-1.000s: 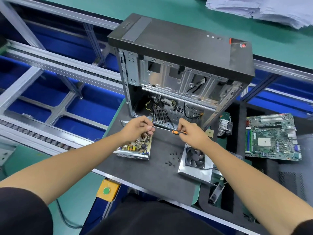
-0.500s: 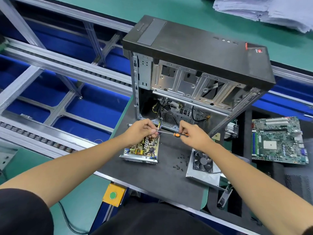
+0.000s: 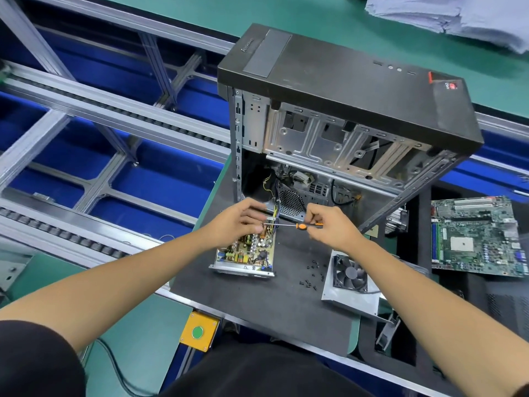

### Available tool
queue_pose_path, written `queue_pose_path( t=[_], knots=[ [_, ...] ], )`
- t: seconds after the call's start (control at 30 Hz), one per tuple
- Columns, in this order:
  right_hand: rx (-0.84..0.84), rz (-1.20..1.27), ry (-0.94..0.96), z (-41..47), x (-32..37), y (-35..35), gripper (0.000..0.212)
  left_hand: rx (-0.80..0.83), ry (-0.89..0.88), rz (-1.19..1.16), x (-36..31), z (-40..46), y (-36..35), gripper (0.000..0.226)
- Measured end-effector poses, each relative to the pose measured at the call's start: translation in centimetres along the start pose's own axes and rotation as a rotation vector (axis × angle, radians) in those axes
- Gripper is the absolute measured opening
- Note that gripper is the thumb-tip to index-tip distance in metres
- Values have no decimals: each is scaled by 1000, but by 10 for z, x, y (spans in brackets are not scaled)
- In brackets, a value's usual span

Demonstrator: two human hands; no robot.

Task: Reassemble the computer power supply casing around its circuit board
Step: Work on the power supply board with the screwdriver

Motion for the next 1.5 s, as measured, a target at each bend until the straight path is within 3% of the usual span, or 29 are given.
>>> queue_pose_path(
  t=[0.07,0.23,0.43,0.53,0.7,0.87,1.17,1.23,1.33,1.43,1.5],
  knots=[
    [24,-32,-7,-1,-1,0,24,-48,-34,131,2,-6,9,44],
    [122,-110,-3,-5,-2,-4,17,-137,-205,544,18,-27,25,21],
    [213,-197,36,0,7,-11,20,-192,-307,561,0,-35,21,24],
    [223,-192,52,4,15,-9,21,-133,-318,576,-2,-35,21,19],
    [253,-251,102,6,16,-9,14,53,-485,972,26,-53,21,14],
    [285,-302,130,7,12,-12,14,312,-251,1177,64,-52,25,70],
    [335,-327,117,8,6,-28,16,389,-315,1190,88,-38,24,88],
    [341,-336,115,9,5,-31,16,310,-443,1219,89,-37,26,80],
    [351,-361,136,10,4,-35,14,22,-684,1375,88,-37,28,92],
    [356,-385,172,11,5,-39,13,-61,-870,1464,90,-38,25,82],
    [363,-396,178,12,5,-41,13,-46,-856,1562,90,-34,25,81]
  ],
)
Point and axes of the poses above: each hand's wrist, its own z-axis towards the middle knuckle, its own y-axis out of the back of the hand, x = y × z, the point moved 4 cm from there along z, towards the middle knuckle, and after that the axes turned 13 degrees about y, right-handed, at the moved point
